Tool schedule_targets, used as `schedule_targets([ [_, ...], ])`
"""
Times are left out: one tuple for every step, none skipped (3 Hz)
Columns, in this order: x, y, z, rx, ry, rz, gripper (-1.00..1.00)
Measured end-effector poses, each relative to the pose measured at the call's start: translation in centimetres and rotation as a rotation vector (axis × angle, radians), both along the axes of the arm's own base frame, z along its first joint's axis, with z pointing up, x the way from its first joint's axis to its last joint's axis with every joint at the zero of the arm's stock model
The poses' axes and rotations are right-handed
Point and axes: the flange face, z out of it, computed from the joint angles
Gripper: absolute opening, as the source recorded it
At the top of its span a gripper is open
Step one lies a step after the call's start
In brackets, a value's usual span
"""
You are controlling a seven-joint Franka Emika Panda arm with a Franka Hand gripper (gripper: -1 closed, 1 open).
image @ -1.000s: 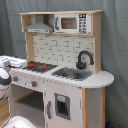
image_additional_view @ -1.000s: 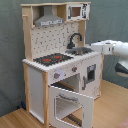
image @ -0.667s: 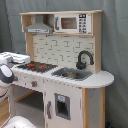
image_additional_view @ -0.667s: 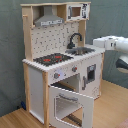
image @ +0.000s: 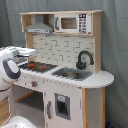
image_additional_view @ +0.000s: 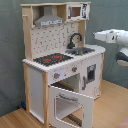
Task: Play with the kitchen
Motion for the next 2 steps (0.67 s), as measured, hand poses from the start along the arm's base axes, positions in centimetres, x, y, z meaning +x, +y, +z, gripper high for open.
schedule_targets([
  [1.9,-1.5,1.1,0.009,-0.001,0.007,1.0],
  [4.0,-2.5,2.3,0.012,-0.008,0.009,1.0],
])
